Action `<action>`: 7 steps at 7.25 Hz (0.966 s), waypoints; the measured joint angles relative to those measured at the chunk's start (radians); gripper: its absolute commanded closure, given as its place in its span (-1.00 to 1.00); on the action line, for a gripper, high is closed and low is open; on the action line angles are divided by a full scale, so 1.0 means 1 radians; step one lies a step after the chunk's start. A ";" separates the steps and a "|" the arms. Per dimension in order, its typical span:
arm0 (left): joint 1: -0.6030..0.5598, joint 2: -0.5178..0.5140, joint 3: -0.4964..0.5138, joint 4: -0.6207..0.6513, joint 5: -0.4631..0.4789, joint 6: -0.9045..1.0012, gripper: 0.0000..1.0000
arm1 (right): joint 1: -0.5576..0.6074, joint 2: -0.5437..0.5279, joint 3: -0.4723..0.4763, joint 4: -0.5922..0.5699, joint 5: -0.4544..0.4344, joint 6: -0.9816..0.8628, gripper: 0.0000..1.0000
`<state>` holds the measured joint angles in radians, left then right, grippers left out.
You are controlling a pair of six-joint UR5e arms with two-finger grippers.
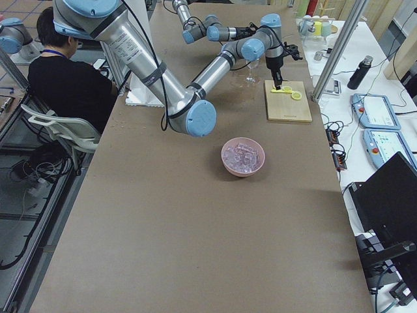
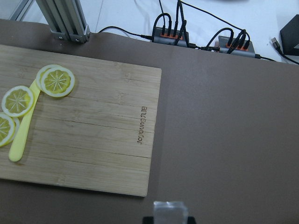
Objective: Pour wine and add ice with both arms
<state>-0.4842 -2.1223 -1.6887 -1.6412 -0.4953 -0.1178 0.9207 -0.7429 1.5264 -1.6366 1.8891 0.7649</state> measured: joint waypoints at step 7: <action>-0.010 0.110 -0.094 -0.284 -0.114 -0.091 0.65 | -0.003 -0.001 0.006 -0.008 -0.012 0.018 1.00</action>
<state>-0.4940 -2.0122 -1.7829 -1.9254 -0.6095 -0.2090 0.9177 -0.7439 1.5326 -1.6443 1.8766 0.7832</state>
